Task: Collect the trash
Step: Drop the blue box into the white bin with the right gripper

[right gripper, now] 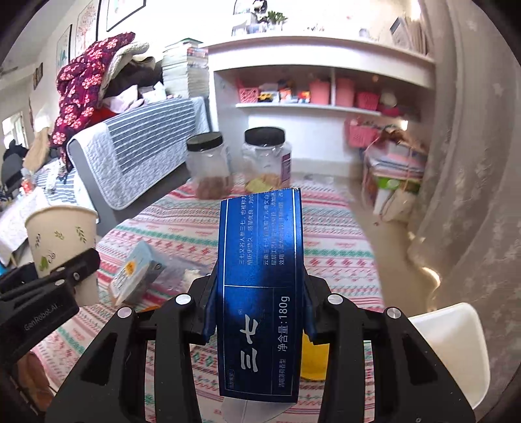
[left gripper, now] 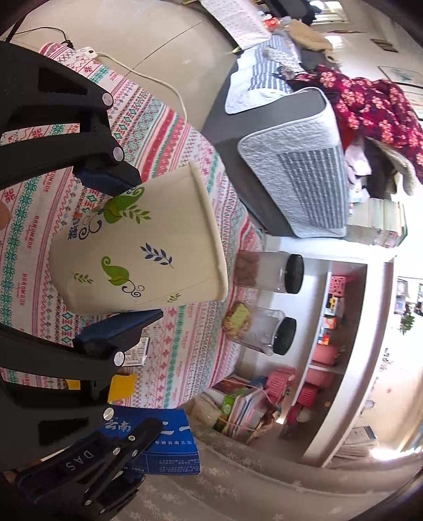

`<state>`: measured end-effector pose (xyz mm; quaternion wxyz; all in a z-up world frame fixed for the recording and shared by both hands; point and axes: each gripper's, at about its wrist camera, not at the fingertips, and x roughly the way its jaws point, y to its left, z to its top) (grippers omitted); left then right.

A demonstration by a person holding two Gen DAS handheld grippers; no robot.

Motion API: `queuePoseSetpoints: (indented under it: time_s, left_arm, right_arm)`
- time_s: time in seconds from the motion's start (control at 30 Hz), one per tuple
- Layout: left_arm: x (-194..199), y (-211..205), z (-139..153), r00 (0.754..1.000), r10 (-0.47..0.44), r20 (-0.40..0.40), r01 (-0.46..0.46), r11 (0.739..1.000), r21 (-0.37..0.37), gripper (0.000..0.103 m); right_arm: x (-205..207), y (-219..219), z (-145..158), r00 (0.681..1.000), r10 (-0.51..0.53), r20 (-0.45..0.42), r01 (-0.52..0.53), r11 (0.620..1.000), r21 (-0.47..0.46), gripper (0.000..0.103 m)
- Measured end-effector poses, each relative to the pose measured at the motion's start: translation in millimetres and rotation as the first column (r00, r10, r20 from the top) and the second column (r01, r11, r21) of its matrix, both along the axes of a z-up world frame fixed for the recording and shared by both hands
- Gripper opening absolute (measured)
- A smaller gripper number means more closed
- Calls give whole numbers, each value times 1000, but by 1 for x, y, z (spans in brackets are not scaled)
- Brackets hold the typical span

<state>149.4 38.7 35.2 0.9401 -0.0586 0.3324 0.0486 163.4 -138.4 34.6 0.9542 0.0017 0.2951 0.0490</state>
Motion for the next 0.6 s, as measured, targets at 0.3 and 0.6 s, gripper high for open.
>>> queuePoseSetpoints:
  time_s: [0.3,0.6]
  left_arm:
    - [-5,-21,8,998,-19,57,18,1000,23,63]
    - [-8,-44,11,995,-63,80,61,998,36,63]
  right_arm:
    - [-15,-11,7,996,-50,67,54,997,-59,39]
    - [-27,-21,14,992,-67,105,77,992,-97,39]
